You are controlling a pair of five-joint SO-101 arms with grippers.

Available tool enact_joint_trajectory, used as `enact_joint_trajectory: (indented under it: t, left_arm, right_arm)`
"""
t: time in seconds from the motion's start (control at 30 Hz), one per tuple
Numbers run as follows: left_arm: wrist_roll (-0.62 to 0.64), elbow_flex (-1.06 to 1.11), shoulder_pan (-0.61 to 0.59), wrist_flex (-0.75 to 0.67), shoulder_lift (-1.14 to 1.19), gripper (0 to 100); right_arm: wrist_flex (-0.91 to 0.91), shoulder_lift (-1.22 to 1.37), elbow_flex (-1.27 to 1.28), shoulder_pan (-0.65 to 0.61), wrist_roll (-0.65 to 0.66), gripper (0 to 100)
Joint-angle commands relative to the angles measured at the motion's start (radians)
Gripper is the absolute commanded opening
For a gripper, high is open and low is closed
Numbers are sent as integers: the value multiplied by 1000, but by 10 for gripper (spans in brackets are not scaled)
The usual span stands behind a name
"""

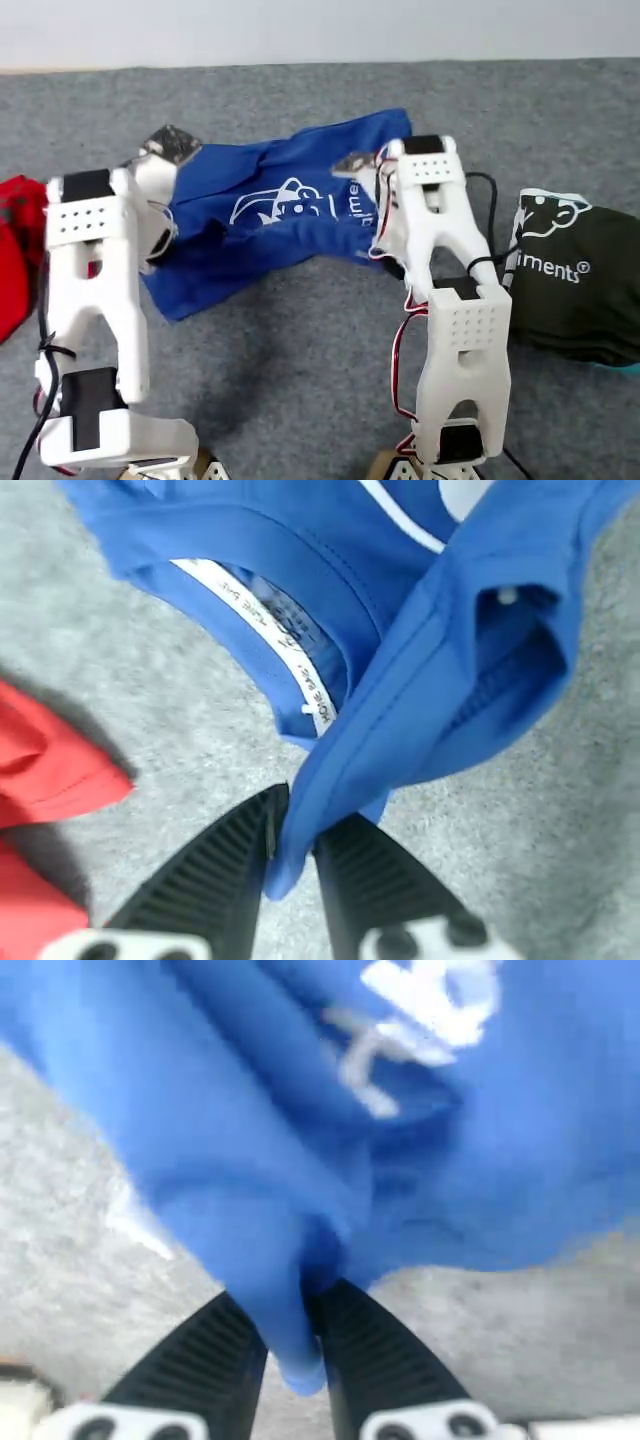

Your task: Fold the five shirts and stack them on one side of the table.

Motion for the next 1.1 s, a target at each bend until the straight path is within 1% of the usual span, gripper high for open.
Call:
enact_joint_trajectory:
  t: [0.0,0.13,0.27,0.4,0.5,0.63,0.8,1.07]
  left_arm:
    - [54,-217,-8,75,-68,4]
    - [74,-412,-2,68,-163,4]
    - [81,-527,-9,5,-241,4]
    - [86,-550,-87,-57,-293,5]
    - [87,-552,-176,-92,-318,5]
    - [87,-553,-235,-94,-350,5]
    - [87,-552,-226,-94,-451,5]
    - [87,-552,-100,-60,-684,5]
  right_arm:
    - [41,-154,-164,-1,20,11]
    - [41,-309,-253,-5,15,11]
    - [41,-429,-308,22,14,11]
    - [39,-509,-324,96,14,11]
    - [35,-553,-324,157,14,11]
    - [33,-616,-324,182,14,12]
    - [33,-723,-324,170,-2,12]
    - [39,-967,-322,122,-48,13]
